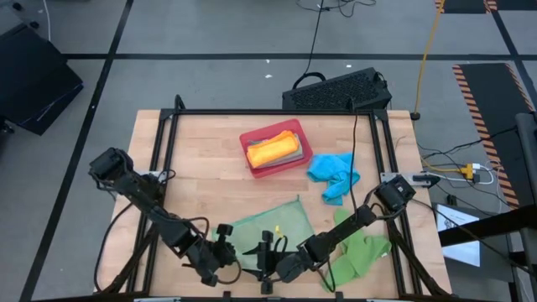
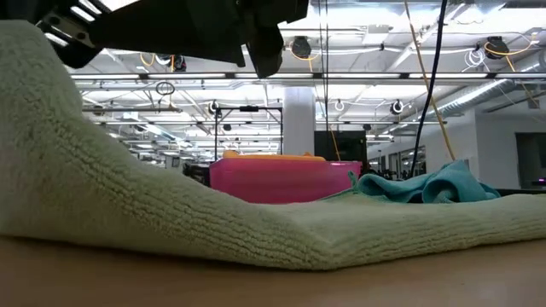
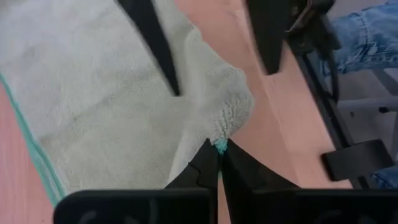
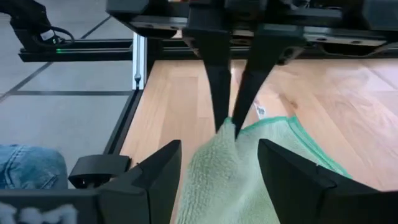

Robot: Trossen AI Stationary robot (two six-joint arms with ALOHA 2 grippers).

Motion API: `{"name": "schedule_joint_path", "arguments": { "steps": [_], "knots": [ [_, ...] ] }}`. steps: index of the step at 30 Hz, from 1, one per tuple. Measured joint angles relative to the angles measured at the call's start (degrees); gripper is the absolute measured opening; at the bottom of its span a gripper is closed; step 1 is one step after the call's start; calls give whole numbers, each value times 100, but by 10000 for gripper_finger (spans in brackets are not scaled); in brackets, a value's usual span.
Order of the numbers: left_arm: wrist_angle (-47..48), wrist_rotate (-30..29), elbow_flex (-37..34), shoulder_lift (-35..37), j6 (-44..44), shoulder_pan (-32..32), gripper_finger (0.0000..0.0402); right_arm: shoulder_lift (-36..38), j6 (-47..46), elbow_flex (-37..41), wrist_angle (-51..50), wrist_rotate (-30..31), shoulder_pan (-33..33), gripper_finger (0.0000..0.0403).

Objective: Fold microfiber towels
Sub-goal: Fold the light green microfiber cloth

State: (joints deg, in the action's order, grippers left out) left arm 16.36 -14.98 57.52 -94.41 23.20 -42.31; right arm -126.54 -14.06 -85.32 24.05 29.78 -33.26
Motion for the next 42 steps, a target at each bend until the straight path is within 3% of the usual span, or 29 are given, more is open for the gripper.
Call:
{"name": "schedule_joint_path", "arguments": {
  "steps": [5,14,18,22,27,34,37,42],
  "knots": [
    [-7,5,0,9,-28,115,22,0,-9,0,-80,0,2,208],
    [-9,278,0,9,134,313,13,-259,-139,7,209,-169,126,208],
    [-7,303,0,9,155,313,27,-385,-309,9,253,147,138,203],
    [-8,310,0,9,161,313,16,-402,-310,9,271,155,138,172],
    [-59,310,0,9,155,313,10,-402,-313,9,254,30,177,104],
    [-261,163,0,9,-35,144,103,-402,-283,9,264,-2,178,9],
    [144,10,0,-2,114,-46,154,-402,-306,9,262,-2,170,12],
    [1212,-1016,0,-4,796,-544,221,-402,-315,8,264,-157,170,15]
  ]
}}
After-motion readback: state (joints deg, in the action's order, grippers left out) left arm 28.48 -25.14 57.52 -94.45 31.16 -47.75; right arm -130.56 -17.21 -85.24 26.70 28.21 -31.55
